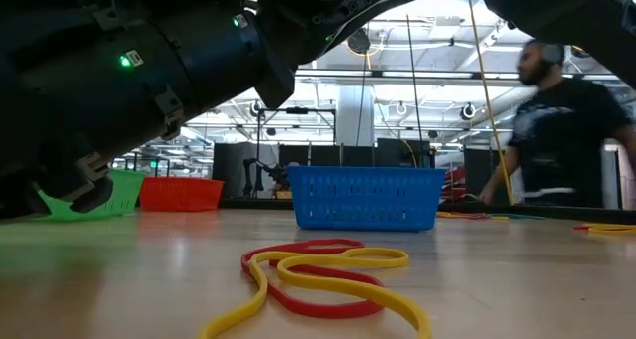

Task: Sort rubber bands into baskets
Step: Put the blue rubber band into the blue bin

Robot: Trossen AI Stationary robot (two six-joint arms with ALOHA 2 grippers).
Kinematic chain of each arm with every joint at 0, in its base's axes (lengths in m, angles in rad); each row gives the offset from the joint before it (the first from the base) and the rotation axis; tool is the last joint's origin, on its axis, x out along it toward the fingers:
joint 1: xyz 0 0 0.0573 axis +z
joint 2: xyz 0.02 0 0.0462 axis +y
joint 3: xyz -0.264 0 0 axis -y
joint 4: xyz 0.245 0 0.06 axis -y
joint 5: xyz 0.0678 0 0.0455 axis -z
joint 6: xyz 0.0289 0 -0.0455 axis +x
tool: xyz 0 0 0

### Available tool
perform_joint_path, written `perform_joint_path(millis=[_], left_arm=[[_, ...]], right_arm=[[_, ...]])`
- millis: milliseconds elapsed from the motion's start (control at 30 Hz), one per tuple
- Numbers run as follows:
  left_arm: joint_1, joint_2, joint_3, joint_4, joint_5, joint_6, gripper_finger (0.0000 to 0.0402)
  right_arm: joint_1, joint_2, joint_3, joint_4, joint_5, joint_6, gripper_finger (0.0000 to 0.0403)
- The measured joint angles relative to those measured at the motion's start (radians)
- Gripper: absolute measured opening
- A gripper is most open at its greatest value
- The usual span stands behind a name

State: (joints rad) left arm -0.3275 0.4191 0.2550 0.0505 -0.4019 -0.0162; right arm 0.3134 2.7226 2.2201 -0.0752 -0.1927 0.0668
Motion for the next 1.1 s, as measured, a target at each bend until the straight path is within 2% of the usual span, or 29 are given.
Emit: perform_joint_path(millis=[133, 300, 467, 667, 767, 1100], left_arm=[[0.000, 0.000, 0.000, 0.000, 0.000, 0.000, 0.0191], [0.000, 0.000, 0.000, 0.000, 0.000, 0.000, 0.0191], [0.000, 0.000, 0.000, -0.001, 0.000, -0.001, 0.0191], [0.000, 0.002, 0.000, -0.018, 0.000, -0.002, 0.0191], [0.000, 0.002, 0.000, -0.024, 0.000, 0.000, 0.0191], [0.000, 0.002, 0.000, -0.033, 0.000, -0.001, 0.0191]], right_arm=[[-0.011, 0.005, 0.001, -0.002, -0.002, 0.019, 0.0066], [-0.012, 0.008, 0.001, -0.006, -0.018, 0.004, 0.0008], [-0.011, -0.005, 0.000, -0.019, -0.016, -0.011, 0.0002], [-0.007, -0.089, -0.003, -0.104, -0.008, -0.061, 0.0001], [0.004, -0.140, -0.002, -0.117, 0.046, -0.099, 0.0000], [0.048, -0.303, -0.002, -0.228, 0.400, -0.165, 0.0000]])
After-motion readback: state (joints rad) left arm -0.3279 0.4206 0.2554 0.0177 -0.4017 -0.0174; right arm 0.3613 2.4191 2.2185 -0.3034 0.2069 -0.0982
